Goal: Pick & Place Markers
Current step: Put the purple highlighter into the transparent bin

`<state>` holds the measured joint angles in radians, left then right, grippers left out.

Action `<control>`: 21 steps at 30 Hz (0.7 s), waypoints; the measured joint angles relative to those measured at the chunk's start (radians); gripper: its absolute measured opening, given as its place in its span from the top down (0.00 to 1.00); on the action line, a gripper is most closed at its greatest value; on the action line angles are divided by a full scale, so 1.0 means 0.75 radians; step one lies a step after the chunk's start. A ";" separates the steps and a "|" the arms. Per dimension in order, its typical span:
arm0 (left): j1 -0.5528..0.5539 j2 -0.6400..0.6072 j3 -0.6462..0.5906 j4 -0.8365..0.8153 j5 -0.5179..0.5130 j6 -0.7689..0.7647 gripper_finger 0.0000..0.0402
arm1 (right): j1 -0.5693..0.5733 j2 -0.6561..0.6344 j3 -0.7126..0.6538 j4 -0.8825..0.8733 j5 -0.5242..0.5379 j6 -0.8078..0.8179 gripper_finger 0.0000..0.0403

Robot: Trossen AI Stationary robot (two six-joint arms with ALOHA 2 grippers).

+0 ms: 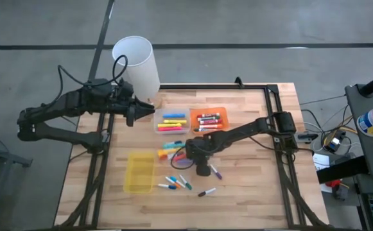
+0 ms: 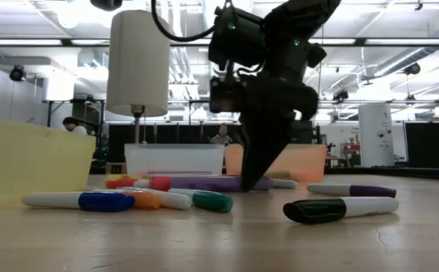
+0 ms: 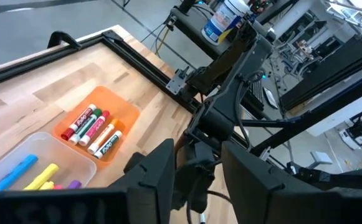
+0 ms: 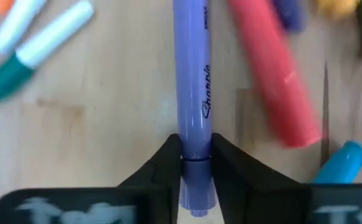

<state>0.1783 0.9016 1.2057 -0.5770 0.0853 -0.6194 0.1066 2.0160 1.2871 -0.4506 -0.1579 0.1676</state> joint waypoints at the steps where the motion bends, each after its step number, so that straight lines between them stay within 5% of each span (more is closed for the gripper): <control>1: 0.000 0.000 0.000 0.000 0.000 -0.008 0.69 | 0.000 0.002 0.015 -0.011 -0.011 0.057 0.87; 12: 0.000 -0.001 0.000 0.001 0.004 -0.008 0.69 | 0.006 -0.015 0.367 -0.115 -0.145 0.327 0.88; 21: 0.000 -0.002 0.000 0.001 0.013 -0.011 0.69 | 0.005 -0.025 0.822 -0.331 -0.061 0.341 0.88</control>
<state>0.1786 0.9002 1.2057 -0.5766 0.0949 -0.6277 0.1101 1.9976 1.9034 -0.6987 -0.2039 0.4236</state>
